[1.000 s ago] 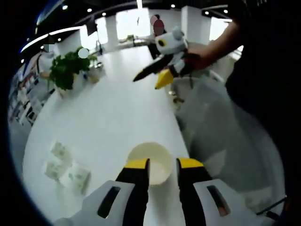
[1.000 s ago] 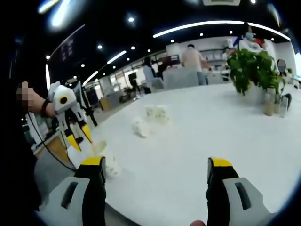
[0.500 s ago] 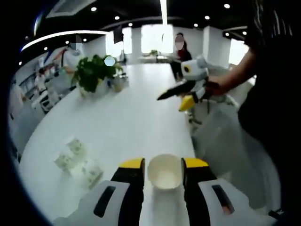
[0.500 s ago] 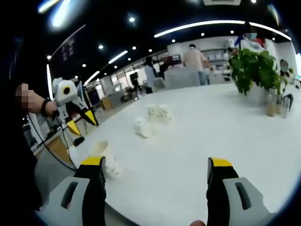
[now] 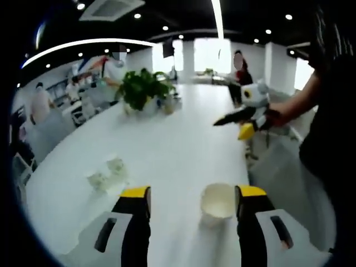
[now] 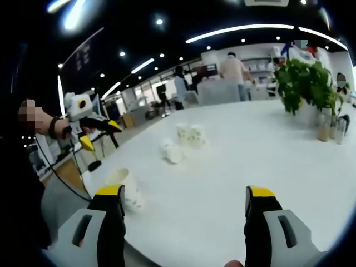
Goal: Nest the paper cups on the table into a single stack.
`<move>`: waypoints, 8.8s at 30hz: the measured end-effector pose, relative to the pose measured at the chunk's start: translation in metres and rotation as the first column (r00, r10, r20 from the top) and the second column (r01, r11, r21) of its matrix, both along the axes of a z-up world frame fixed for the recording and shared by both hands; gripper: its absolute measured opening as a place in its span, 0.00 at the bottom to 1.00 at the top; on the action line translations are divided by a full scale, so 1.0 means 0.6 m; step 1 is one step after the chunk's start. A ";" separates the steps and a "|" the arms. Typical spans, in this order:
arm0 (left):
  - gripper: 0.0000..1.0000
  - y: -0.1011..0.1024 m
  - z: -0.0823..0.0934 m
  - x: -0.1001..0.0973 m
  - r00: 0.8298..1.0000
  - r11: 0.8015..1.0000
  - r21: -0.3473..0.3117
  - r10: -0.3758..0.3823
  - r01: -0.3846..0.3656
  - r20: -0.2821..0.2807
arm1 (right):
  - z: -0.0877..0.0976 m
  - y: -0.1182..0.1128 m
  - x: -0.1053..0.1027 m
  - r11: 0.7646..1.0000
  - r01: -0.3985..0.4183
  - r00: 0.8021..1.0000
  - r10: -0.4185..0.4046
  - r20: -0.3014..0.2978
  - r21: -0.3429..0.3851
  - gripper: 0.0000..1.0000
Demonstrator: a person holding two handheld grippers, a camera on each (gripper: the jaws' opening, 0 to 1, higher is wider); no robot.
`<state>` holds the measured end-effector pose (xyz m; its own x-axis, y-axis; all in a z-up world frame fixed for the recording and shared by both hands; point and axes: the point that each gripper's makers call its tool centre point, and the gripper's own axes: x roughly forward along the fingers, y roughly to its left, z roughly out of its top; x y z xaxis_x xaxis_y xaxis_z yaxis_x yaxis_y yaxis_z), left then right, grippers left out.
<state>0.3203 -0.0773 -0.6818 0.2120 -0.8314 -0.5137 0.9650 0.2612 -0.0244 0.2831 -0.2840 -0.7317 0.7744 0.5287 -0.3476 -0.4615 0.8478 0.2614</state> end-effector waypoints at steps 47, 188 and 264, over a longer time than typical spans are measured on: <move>1.00 0.078 -0.043 0.100 0.940 0.947 -0.071 0.297 -0.312 -0.168 | -0.017 -0.007 0.010 1.000 0.018 0.999 -0.018 -0.038 -0.001 0.87; 0.26 -0.041 -0.178 0.228 0.844 0.919 -0.207 0.194 -0.334 -0.499 | -0.052 -0.029 0.019 0.996 -0.024 0.990 0.012 -0.140 -0.086 0.97; 0.00 -0.008 -0.031 0.179 0.941 0.946 -0.192 0.204 -0.260 -0.270 | 0.004 -0.021 0.034 0.999 -0.018 1.000 0.018 -0.022 -0.034 0.94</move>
